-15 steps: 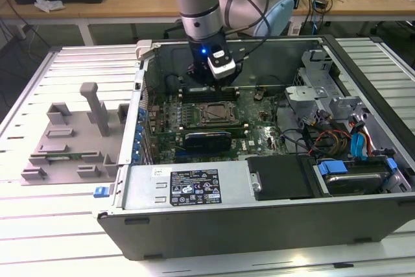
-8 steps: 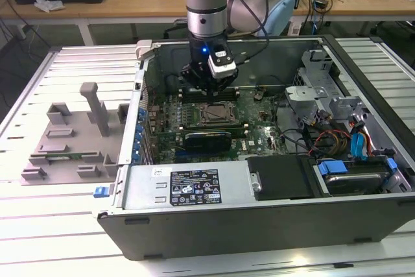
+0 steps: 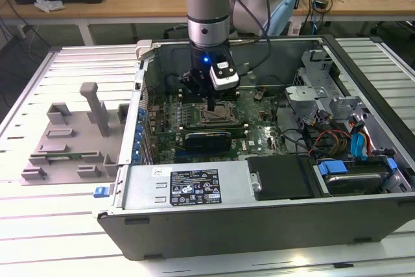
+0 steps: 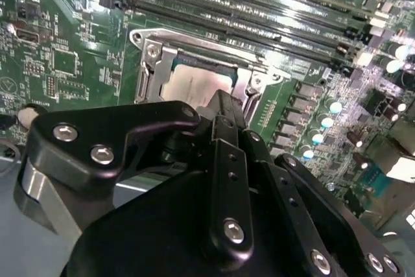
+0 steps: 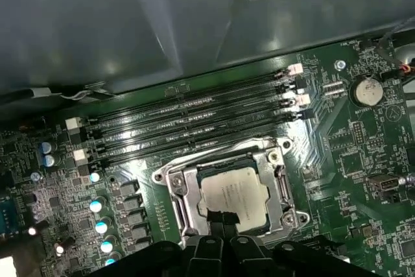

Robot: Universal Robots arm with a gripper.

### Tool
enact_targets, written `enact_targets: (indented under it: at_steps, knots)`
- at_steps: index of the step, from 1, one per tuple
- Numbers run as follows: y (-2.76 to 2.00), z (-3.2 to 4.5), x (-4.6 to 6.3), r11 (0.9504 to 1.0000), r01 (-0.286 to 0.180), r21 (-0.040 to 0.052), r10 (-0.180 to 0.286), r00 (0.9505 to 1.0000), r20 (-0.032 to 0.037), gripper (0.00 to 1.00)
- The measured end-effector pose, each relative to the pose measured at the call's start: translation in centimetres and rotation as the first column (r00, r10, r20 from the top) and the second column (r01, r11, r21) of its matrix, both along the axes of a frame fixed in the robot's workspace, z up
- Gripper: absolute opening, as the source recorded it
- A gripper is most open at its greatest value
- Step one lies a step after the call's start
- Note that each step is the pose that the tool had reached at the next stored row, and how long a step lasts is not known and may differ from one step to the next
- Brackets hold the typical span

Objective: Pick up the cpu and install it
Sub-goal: 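Install the first cpu locking lever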

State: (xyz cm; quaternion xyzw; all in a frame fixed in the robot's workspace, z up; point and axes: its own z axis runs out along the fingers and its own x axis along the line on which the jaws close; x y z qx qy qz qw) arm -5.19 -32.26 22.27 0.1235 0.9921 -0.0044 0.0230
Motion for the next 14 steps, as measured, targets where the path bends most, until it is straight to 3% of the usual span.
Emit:
enact_targets:
  at_steps: [5, 12, 14]
  knots:
    - [-0.23, -0.01, 1.1, 1.0, 0.0, 0.0029, 0.0, 1.0, -0.0038, 0.11]
    - [-0.23, 2.35, 1.2, 1.0, 0.0, 0.003, 0.0, 1.0, -0.0038, 0.11]
    - [-0.23, 2.51, 1.2, 1.0, 0.0, 0.0031, 0.0, 1.0, -0.0037, 0.11]
